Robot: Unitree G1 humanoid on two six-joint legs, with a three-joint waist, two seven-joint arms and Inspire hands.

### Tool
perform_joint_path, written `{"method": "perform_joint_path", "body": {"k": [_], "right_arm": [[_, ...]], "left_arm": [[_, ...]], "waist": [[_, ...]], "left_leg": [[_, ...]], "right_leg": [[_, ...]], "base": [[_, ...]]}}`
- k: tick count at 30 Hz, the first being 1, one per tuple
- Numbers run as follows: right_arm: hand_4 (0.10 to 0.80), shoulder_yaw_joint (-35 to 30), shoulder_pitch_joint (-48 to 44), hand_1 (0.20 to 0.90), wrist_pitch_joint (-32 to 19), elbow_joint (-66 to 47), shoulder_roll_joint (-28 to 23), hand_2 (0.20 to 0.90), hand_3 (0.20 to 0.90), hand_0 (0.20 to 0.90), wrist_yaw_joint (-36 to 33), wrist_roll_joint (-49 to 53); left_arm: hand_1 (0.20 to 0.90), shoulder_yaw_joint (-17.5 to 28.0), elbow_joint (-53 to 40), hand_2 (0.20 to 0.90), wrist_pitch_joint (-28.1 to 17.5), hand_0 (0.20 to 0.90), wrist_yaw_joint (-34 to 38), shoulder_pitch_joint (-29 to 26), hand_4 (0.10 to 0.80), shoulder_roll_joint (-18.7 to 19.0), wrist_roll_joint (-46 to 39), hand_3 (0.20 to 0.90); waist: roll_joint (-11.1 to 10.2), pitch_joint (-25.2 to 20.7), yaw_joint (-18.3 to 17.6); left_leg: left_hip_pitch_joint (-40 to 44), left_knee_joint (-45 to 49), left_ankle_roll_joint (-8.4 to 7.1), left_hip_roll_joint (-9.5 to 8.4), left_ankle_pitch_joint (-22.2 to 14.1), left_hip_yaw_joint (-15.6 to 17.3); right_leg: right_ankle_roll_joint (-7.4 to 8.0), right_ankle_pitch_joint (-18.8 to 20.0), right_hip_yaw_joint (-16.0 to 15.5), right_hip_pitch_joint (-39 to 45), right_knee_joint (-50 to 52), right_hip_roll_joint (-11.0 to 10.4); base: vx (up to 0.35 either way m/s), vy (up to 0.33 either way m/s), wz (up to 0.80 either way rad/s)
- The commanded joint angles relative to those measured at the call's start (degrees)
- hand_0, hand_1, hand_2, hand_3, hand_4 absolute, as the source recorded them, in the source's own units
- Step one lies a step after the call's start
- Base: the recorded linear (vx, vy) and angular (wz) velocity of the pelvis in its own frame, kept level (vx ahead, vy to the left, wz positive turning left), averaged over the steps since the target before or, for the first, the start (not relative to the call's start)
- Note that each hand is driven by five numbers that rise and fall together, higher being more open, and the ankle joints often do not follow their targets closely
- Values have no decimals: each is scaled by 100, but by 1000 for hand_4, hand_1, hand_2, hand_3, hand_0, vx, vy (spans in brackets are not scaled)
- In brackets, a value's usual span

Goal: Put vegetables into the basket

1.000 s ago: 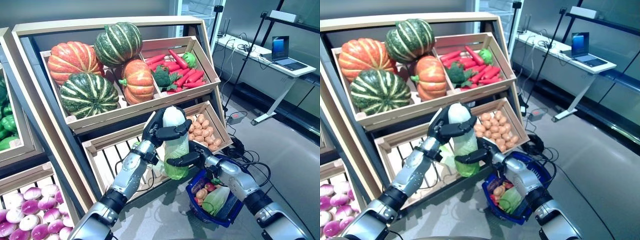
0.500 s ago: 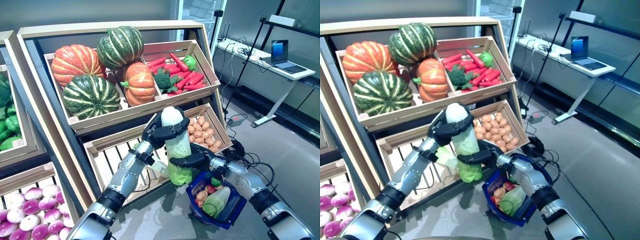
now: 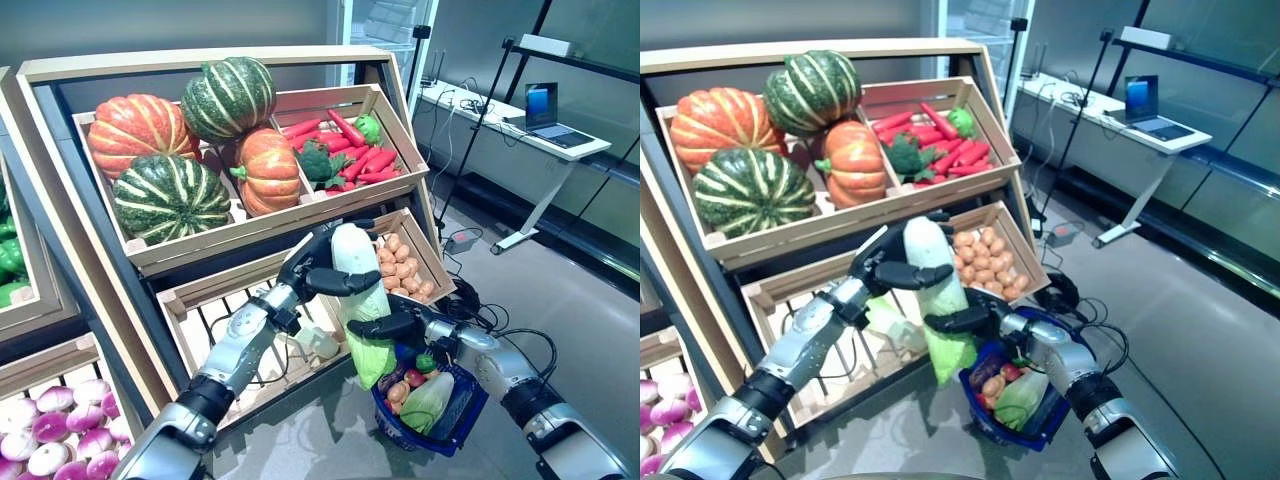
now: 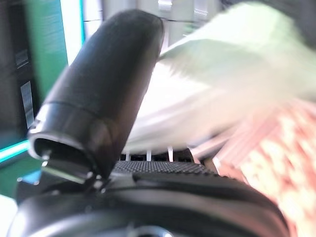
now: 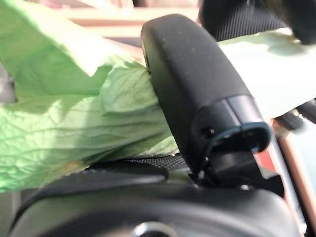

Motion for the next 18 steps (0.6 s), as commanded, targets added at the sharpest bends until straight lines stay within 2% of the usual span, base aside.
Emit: {"method": "perform_joint_path", "body": {"k": [1, 4, 7, 11, 13, 15, 18], "right_arm": [[400, -813, -483, 300, -444, 474, -678, 300, 300, 300, -202, 210], [400, -840, -836, 300, -612, 941, -809, 300, 300, 300, -269, 220], [400, -838, -1681, 300, -940, 1907, -1166, 300, 300, 300, -129, 164], [400, -782, -2147, 300, -1036, 2353, -1388, 300, 300, 300, -137, 336], [400, -695, -2423, 300, -1051, 2689, -1545, 300, 300, 300, -143, 480], [400, -675, -2493, 300, -1031, 2772, -1615, 300, 300, 300, -168, 561], [400, -644, -2753, 300, -978, 3064, -1790, 300, 300, 300, -258, 789]], "left_arm": [[900, 430, 709, 900, -877, 900, 316, -969, 800, 203, 294, 900], [900, 478, 1285, 900, -968, 900, 273, -1448, 800, 383, 3, 900], [900, 460, 2072, 900, -1254, 900, 275, -2384, 800, 523, -381, 900], [900, 377, 2358, 900, -1613, 900, 716, -2871, 800, 728, -142, 900], [900, 162, 2583, 900, -1964, 900, 1364, -3280, 800, 1012, 646, 900], [900, 91, 2620, 900, -1976, 900, 1622, -3419, 800, 1130, 897, 900], [900, -224, 2809, 900, -2066, 900, 2466, -3867, 800, 1482, 2247, 900]], "waist": [[195, -33, 62], [297, 281, 43], [466, 934, -7], [509, 1330, -41], [500, 1563, -48], [484, 1634, -46], [463, 1845, -43]], "left_leg": [[112, 52, 40, -45, -310, 215], [-297, 503, -28, 6, -367, 173], [-1024, 1101, -126, 44, -455, 10], [-1565, 1614, -149, 43, -583, -84], [-2040, 2095, -154, 54, -709, -161], [-2211, 2266, -139, 58, -762, -181], [-2721, 2784, -103, 106, -911, -230]], "right_leg": [[-300, 26, -70, -286, 431, -137], [-374, -135, -52, -709, 898, -229], [-433, -323, 53, -1448, 1531, -376], [-440, -453, 173, -2013, 2090, -523], [-470, -569, 277, -2489, 2584, -623], [-483, -622, 317, -2677, 2772, -649], [-506, -755, 373, -3191, 3297, -714]], "base": [[10, 24, -9], [-205, 59, -15], [-380, 85, -7], [-184, 44, 5], [-111, 28, -3], [-42, 7, 3], [-73, 14, 10]]}}
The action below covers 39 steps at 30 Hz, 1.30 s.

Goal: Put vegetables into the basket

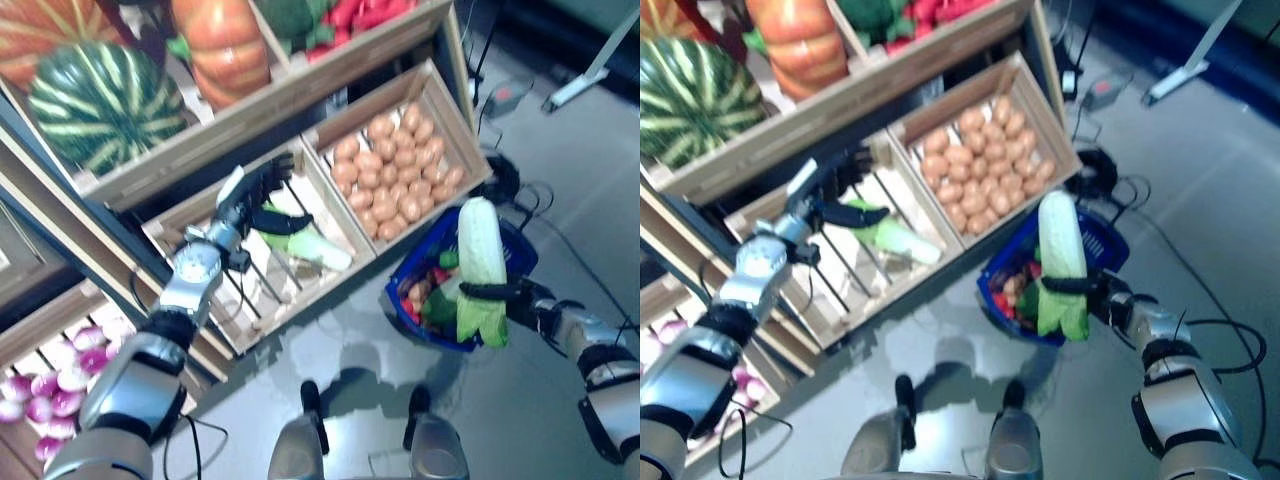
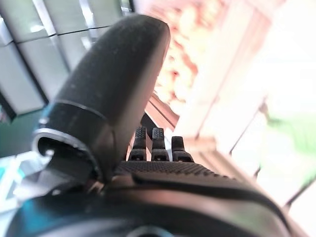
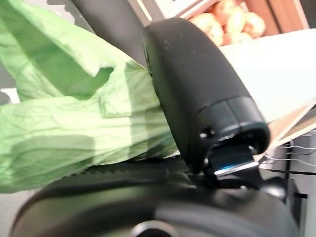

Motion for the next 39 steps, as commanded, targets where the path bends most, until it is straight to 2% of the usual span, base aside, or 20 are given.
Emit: {"method": "perform_joint_path", "body": {"k": [1, 2, 3, 4, 5, 7, 9, 11, 14, 24, 31, 32, 36, 39], "right_arm": [[400, -110, -785, 300, -538, 32, -450, 300, 300, 300, -106, 845], [400, -122, -949, 300, -384, 93, -568, 300, 300, 300, -333, 1168], [400, -154, -1035, 300, -323, 125, -619, 300, 300, 300, -490, 1374], [400, -180, -1081, 300, -296, 149, -650, 300, 300, 300, -568, 1471], [400, -234, -1189, 300, -236, 194, -706, 300, 300, 300, -729, 1683], [400, -292, -1422, 300, -197, 253, -772, 300, 300, 300, -1069, 1941], [400, -291, -1523, 300, -189, 281, -791, 300, 300, 300, -1131, 1948], [400, -185, -1877, 300, -93, 376, -833, 300, 300, 300, -1270, 2061], [400, -58, -2174, 300, 0, 467, -848, 300, 300, 300, -1459, 2193], [400, 23, -2995, 300, -103, 595, -808, 300, 300, 300, -2338, 3239], [400, 318, -3482, 300, 4, 597, -776, 300, 300, 300, -2468, 3332], [800, 352, -3525, 900, -34, 595, -767, 900, 900, 900, -2463, 3283], [800, 501, -3666, 900, -45, 554, -716, 900, 900, 900, -2453, 3038], [800, 834, -3730, 900, 89, 480, -689, 900, 900, 900, -2142, 1940]], "left_arm": [[900, -179, 128, 900, -936, 900, 1522, -1174, 800, 615, 1815, 900], [900, -596, 153, 900, -784, 900, 2080, -1487, 800, 872, 2655, 900], [900, -823, 200, 900, -714, 900, 2360, -1664, 800, 990, 3190, 900], [900, -964, 234, 900, -719, 900, 2495, -1764, 800, 1063, 3376, 900], [900, -1289, 267, 900, -610, 900, 2703, -1976, 800, 1184, 3835, 900], [900, -1962, 100, 900, -246, 900, 2941, -2359, 800, 1391, 4089, 900], [900, -2171, 21, 900, -104, 900, 2996, -2505, 800, 1443, 4202, 900], [900, -2707, -69, 900, 265, 900, 3081, -2872, 800, 1513, 4397, 900], [900, -3013, -70, 900, 548, 900, 3099, -3113, 800, 1489, 4410, 900], [900, -3660, -389, 900, 1036, 900, 3032, -3662, 800, 1555, 4564, 900], [900, -3927, -439, 900, 1323, 900, 2945, -4007, 800, 1487, 4468, 900], [900, -3934, -440, 900, 1380, 900, 2977, -4033, 800, 1473, 4465, 900], [900, -3888, -381, 900, 1589, 900, 3018, -4087, 800, 1434, 4469, 900], [900, -3823, -252, 900, 1815, 900, 3224, -4103, 800, 1432, 4465, 900]], "waist": [[-113, -186, 64], [-91, -72, 54], [-89, -30, 56], [-82, -13, 54], [-63, 29, 53], [21, 176, 15], [56, 225, 13], [157, 391, 7], [213, 411, 13], [325, 411, 82], [334, 411, 83], [333, 411, 81], [313, 411, 101], [255, 411, 122]], "left_leg": [[-522, 1384, -318, 257, -955, -142], [-812, 1769, -347, 303, -1196, -180], [-1000, 1965, -331, 320, -1279, -172], [-1097, 2066, -324, 331, -1319, -169], [-1325, 2303, -328, 359, -1410, -194], [-1808, 2876, -301, 460, -1635, -235], [-2010, 3096, -298, 487, -1721, -269], [-2536, 3621, -301, 519, -1899, -370], [-3056, 4051, -309, 519, -2040, -460], [-4480, 5092, -282, 563, -2306, -615], [-5219, 5575, -260, 608, -2367, -751], [-5274, 5603, -258, 607, -2370, -761], [-5544, 5816, -241, 609, -2398, -822], [-5732, 6004, -210, 622, -2427, -882]], "right_leg": [[-324, -235, 74, -438, 744, -140], [-269, -463, 176, -735, 1188, -220], [-261, -534, 224, -931, 1401, -265], [-259, -565, 243, -1028, 1506, -288], [-259, -637, 294, -1238, 1743, -334], [-278, -787, 448, -1734, 2290, -418], [-289, -848, 507, -1937, 2495, -451], [-297, -958, 644, -2468, 2957, -515], [-286, -1028, 759, -3018, 3314, -549], [-200, -1062, 909, -4445, 4110, -629], [-187, -1075, 1036, -5167, 4530, -688], [-190, -1075, 1044, -5220, 4553, -689], [-193, -1077, 1090, -5468, 4712, -704], [-203, -1079, 1103, -5649, 4873, -731]], "base": [[-50, 49, -1], [-45, 54, 1], [-17, 41, 2], [-48, 35, 2], [-34, 35, -3], [-31, 48, -9], [-23, 38, -12], [-48, 48, 2], [-13, 47, 1], [-21, 48, -4], [-7, 2, 1], [0, 0, 0], [0, 0, 0], [-4, -13, -5]]}}
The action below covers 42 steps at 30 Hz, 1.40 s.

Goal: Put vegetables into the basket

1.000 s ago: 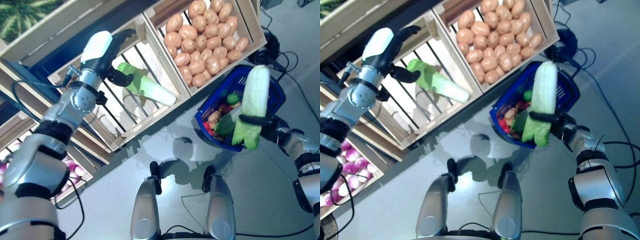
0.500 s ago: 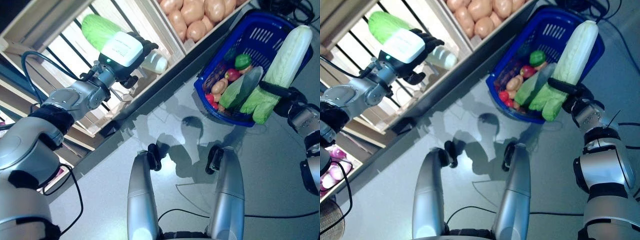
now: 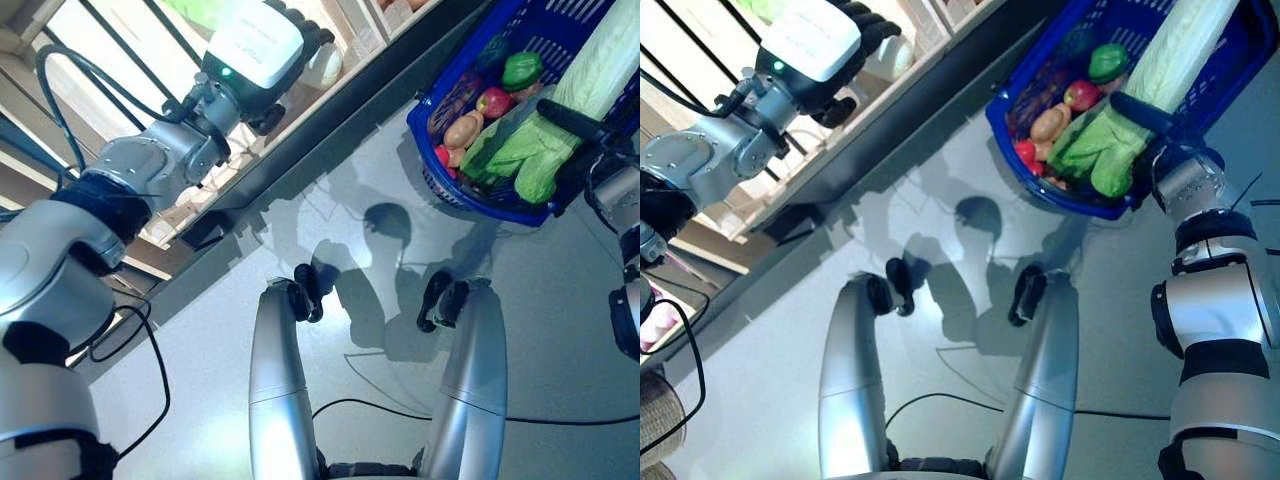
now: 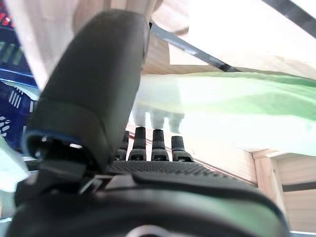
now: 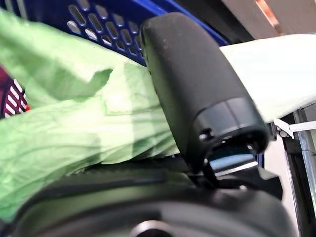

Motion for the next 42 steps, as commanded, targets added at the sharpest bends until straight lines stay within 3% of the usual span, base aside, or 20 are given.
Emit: {"method": "perform_joint_path", "body": {"k": [1, 8, 13, 19, 21, 28, 34, 35, 38, 42], "right_arm": [[800, 334, -624, 900, -220, -80, -214, 900, 900, 900, 339, -1033], [800, 920, -715, 900, -226, -451, -161, 900, 900, 900, 934, -1901], [800, 991, -742, 900, -383, -687, -96, 900, 900, 900, 890, -1741], [800, 813, -658, 900, -631, -1134, -40, 900, 900, 900, 725, -1272], [800, 561, -382, 900, -968, -1643, -12, 900, 900, 900, 530, -984], [800, -40, 463, 900, -1630, -3155, 83, 900, 900, 900, -129, -818], [800, -303, 759, 900, -2005, -3856, 96, 900, 900, 900, -410, -762], [800, -375, 813, 900, -2075, -3983, 90, 900, 900, 900, -484, -799], [800, -484, 879, 900, -2157, -4127, 87, 900, 900, 900, -629, -809], [800, -613, 921, 900, -2174, -4149, 141, 900, 900, 900, -775, -772]], "left_arm": [[900, 395, 263, 900, 537, 900, 522, -838, 800, 252, -53, 900], [900, 573, 620, 900, 727, 900, 1015, -830, 800, 263, 167, 900], [900, 538, 761, 900, 806, 900, 559, -859, 800, 193, 251, 900], [900, 565, 845, 900, 1208, 900, -66, -804, 800, 133, 207, 900], [900, 634, 926, 900, 1452, 900, -373, -698, 800, 99, 45, 900], [900, 792, 928, 900, 1307, 900, -729, -469, 800, 34, 57, 900], [900, 894, 959, 900, 1597, 900, -1389, -423, 800, 6, -99, 900], [300, 956, 1000, 300, 1639, 300, -1525, -388, 400, 9, -261, 300], [300, 1184, 1041, 300, 1693, 300, -1336, -281, 400, -29, -687, 300], [300, 1511, 1171, 300, 1442, 300, -1022, -181, 400, -79, -906, 300]], "waist": [[60, -31, -87], [-100, -31, -74], [-147, -31, -107], [-173, -31, -176], [-198, -31, -257], [-315, -31, -394], [-348, -31, -479], [-357, -31, -499], [-373, -31, -524], [-380, -31, -517]], "left_leg": [[125, 30, -256, 171, -658, -284], [142, 193, -243, 260, -695, -333], [171, 264, -253, 330, -719, -320], [174, 247, -269, 401, -731, -271], [224, 198, -277, 434, -738, -245], [471, -94, -277, 476, -722, -179], [469, -165, -290, 528, -721, -132], [426, -141, -291, 539, -725, -133], [383, -125, -294, 561, -721, -139], [441, -205, -296, 563, -692, -123]], "right_leg": [[349, 439, -24, 232, -644, -220], [310, 454, -69, 269, -547, -252], [311, 470, -55, 307, -536, -243], [344, 503, -50, 302, -598, -221], [361, 524, -52, 343, -680, -189], [406, 691, -112, 578, -1120, -112], [441, 716, -107, 594, -1221, -91], [447, 724, -105, 559, -1216, -91], [463, 734, -101, 515, -1215, -86], [473, 748, -113, 597, -1303, -86]], "base": [[0, 0, 0], [34, -6, -3], [21, 10, -4], [3, 29, -1], [16, 95, -2], [7, 50, -9], [-4, 14, -8], [0, 0, 0], [-4, 5, -3], [-4, -11, -5]]}}
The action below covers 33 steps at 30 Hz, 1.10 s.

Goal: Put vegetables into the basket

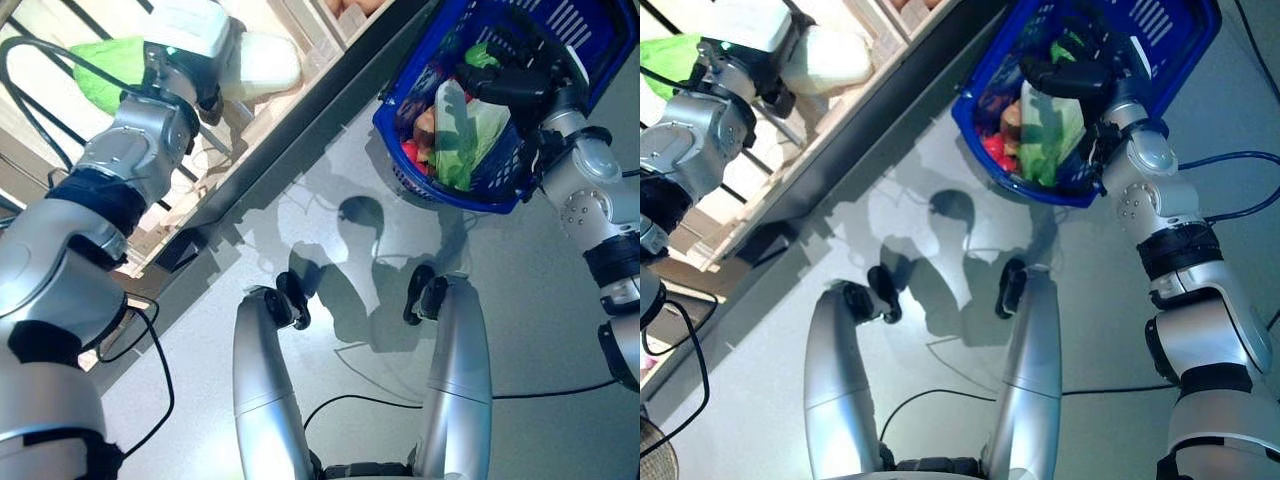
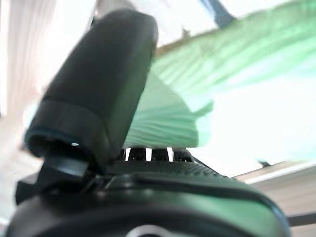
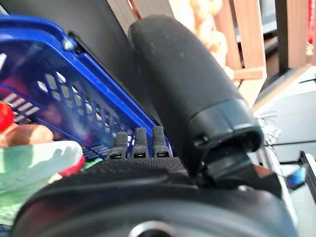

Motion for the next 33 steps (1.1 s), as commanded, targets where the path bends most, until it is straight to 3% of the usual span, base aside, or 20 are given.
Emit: {"method": "perform_joint_path", "body": {"k": [1, 7, 12, 16, 18, 22, 27, 29, 33], "right_arm": [[800, -880, -208, 900, -789, -327, 144, 900, 900, 900, -273, 260], [800, -975, -80, 900, -815, -383, 264, 900, 900, 900, -259, 209], [800, -1015, 115, 900, -728, -469, 418, 900, 900, 900, -210, 82], [800, -1019, 384, 900, -446, -596, 565, 900, 900, 900, 343, -431], [800, -965, 636, 900, -158, -784, 624, 900, 900, 900, 899, -709], [800, -879, 1260, 900, 376, -1168, 747, 900, 900, 900, 1537, -1072], [800, -707, 1875, 900, 994, -1475, 977, 900, 900, 900, 2344, -1239], [800, -603, 1938, 900, 1299, -1519, 1105, 900, 900, 900, 2623, -1217], [800, -441, 1961, 900, 1543, -1510, 1292, 900, 900, 900, 2944, -1210]], "left_arm": [[300, 514, 400, 300, -8, 300, 479, -288, 400, 108, -234, 300], [300, 710, 389, 300, -159, 300, 600, -198, 400, 67, -356, 300], [300, 1228, 318, 300, -566, 300, 858, 143, 400, 57, -1353, 300], [300, 2193, 117, 300, -1321, 300, 854, 689, 400, -40, -2604, 300], [300, 2814, -155, 300, -1802, 300, 647, 1204, 400, -80, -3298, 300], [300, 3542, -724, 300, -2330, 300, 269, 2111, 400, -222, -4007, 300], [300, 4245, -1442, 300, -2588, 300, -325, 3092, 400, -557, -4863, 300], [300, 4467, -1648, 300, -2633, 300, -597, 3310, 400, -757, -5364, 300], [300, 4645, -1822, 300, -2723, 300, -855, 3512, 400, -1034, -5893, 300]], "waist": [[-224, -31, -23], [-213, -31, -7], [-187, -31, 4], [-197, -31, 53], [-213, -33, 95], [-279, -302, 154], [-382, -752, 244], [-421, -959, 310], [-404, -1135, 354]], "left_leg": [[342, -255, -486, 184, -396, -296], [674, -490, -481, 189, -324, -215], [1302, -889, -527, 196, -175, -69], [2046, -1364, -571, 182, -13, 61], [2549, -1655, -585, 164, 78, 118], [3303, -2121, -545, 76, 229, 196], [4363, -2932, -476, -119, 364, 336], [4773, -3406, -425, -234, 539, 423], [5197, -3805, -466, -294, 583, 486]], "right_leg": [[295, 594, -40, 411, -835, -267], [288, 603, -108, 725, -993, -265], [265, 600, -179, 1353, -1285, -191], [209, 621, -269, 2095, -1656, -164], [153, 636, -321, 2591, -1884, -193], [71, 694, -461, 3331, -2253, -237], [41, 707, -731, 4484, -2998, -229], [13, 825, -937, 4942, -3456, -212], [22, 814, -1084, 5410, -3851, -125]], "base": [[0, 0, 0], [-4, -18, -4], [0, 0, 0], [22, -7, 0], [56, -26, -2], [110, -49, 2], [118, -70, 17], [7, -78, 19], [-25, -57, 8]]}}
